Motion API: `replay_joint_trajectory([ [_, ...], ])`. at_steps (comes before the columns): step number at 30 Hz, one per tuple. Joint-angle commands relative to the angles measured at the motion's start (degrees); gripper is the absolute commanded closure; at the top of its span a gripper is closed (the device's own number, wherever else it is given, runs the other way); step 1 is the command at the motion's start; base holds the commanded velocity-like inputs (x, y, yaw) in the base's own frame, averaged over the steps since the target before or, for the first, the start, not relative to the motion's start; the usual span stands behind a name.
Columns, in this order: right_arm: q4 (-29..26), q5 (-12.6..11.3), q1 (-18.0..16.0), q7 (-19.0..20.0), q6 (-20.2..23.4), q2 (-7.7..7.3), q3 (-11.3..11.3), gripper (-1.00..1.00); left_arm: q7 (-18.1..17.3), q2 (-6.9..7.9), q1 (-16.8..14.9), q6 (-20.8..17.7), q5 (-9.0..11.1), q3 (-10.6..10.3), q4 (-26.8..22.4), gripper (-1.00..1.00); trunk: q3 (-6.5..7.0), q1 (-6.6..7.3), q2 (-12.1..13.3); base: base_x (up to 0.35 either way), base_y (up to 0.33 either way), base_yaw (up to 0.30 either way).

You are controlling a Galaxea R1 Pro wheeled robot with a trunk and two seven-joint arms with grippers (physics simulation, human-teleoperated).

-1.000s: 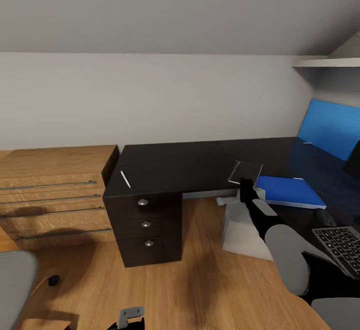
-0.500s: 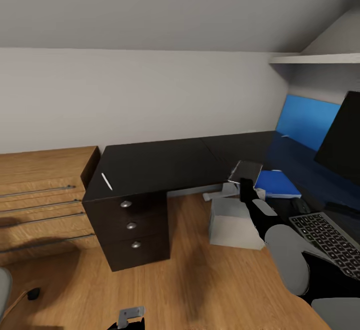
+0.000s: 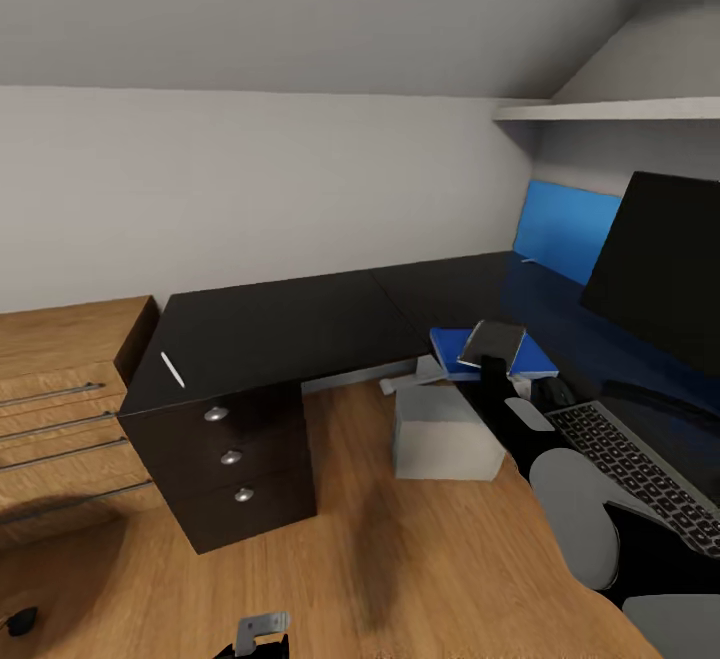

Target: In the bedroom, organize the workspace by keeping the computer under the desk, ensuring the monitor is on the desk, placing the keyboard on the desk next to the monitor, placing the mouse on the desk next to the keyboard, moving the folder from the swivel chair onto the desk next to the mouse, stacking the notebook on top of the folder with the pen on top of the notebook, and positioning the swivel chair next to the desk.

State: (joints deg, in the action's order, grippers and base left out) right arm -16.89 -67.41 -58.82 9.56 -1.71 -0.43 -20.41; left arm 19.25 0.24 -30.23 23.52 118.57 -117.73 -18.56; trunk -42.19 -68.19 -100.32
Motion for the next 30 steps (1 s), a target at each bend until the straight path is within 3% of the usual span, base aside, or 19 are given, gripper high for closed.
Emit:
replay_joint_trajectory([
  [1,0.1,-0.6,-0.07,0.33,-0.13,0.0,0.04,1.0,0.36,0.02,-0.1,0.35,0.26,-0.48,-0.21,-1.0,-0.11,0.01,-0.03,0.0,0.0,-0.216],
  [9,0.12,-0.62,-0.07,0.42,-0.05,0.0,0.04,1.0,0.36,0.02,-0.1,0.33,0.26,-0.48,-0.24,-1.0,-0.53,0.01,-0.03,0.0,0.0,-0.189],
  [30,0.1,-0.54,-0.07,0.72,0.31,0.0,0.19,1.0,0.35,0.02,-0.1,0.4,0.26,-0.48,-0.23,-1.0,-0.59,0.01,-0.03,0.025,0.0,-0.007],
])
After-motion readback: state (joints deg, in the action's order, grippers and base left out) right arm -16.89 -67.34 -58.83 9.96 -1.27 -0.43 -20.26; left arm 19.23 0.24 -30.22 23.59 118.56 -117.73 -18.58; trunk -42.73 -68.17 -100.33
